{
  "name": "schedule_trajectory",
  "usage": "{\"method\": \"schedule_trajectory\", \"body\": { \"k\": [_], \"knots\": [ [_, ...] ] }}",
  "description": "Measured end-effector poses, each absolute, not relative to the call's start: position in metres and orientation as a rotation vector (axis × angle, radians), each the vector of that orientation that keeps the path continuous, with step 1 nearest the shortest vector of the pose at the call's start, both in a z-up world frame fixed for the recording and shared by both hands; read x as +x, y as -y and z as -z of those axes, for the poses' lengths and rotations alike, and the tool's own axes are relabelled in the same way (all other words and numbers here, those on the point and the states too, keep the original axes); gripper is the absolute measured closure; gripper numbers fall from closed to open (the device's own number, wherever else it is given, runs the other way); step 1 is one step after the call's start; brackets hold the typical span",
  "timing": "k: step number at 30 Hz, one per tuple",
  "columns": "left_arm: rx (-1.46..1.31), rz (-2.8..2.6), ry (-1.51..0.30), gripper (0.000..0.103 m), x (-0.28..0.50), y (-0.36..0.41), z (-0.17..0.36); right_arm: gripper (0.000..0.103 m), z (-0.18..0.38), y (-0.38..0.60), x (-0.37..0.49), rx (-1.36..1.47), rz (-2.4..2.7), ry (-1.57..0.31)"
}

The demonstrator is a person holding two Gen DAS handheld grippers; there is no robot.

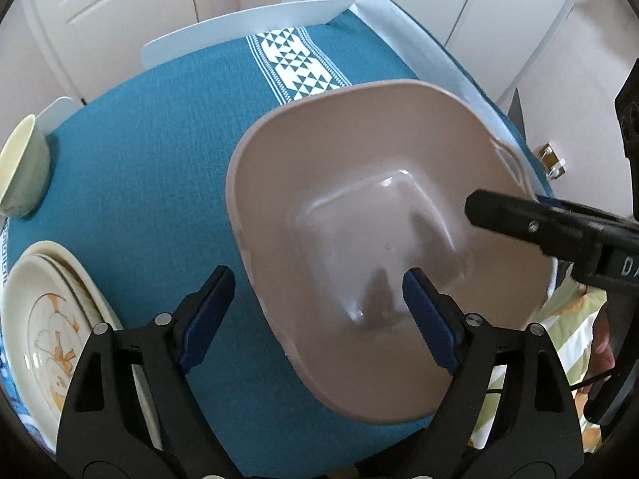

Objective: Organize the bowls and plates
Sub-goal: 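Open both grippers to release the taupe basin, then grasp the rim of the cream bowl with both grippers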

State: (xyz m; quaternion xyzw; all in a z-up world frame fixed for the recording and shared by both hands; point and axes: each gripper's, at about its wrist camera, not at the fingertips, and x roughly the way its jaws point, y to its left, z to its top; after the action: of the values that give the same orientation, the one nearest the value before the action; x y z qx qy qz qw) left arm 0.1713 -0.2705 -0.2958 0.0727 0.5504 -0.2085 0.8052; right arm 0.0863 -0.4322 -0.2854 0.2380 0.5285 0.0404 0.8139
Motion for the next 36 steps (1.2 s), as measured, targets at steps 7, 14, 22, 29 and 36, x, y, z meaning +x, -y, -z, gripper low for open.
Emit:
{"method": "schedule_trajectory", "body": {
  "k": [7,14,22,29,36],
  "knots": [
    [0.154,0.437,-1.150,0.018,0.173,0.263,0.266,0.040,0.250,0.432,0.084,0.487,-0.078,-1.071],
    [0.128,0.382,-1.008,0.018,0.163,0.222,0.192,0.040,0.164,0.412,0.090,0.368,-0.133,-0.908],
    [-0.022,0.161,-0.753,0.000,0.153,0.115,0.091,0.002,0.077,0.330,0.131,0.214,-0.317,-0.709],
    [-0.282,0.066,-0.845,0.000,0.194,-0.003,0.114,0.002,0.079,0.236,0.197,0.181,-0.414,-0.800],
    [-0.373,0.056,-1.020,0.021,0.251,-0.069,0.182,0.005,0.156,0.173,0.264,0.254,-0.390,-1.039]
  ]
}}
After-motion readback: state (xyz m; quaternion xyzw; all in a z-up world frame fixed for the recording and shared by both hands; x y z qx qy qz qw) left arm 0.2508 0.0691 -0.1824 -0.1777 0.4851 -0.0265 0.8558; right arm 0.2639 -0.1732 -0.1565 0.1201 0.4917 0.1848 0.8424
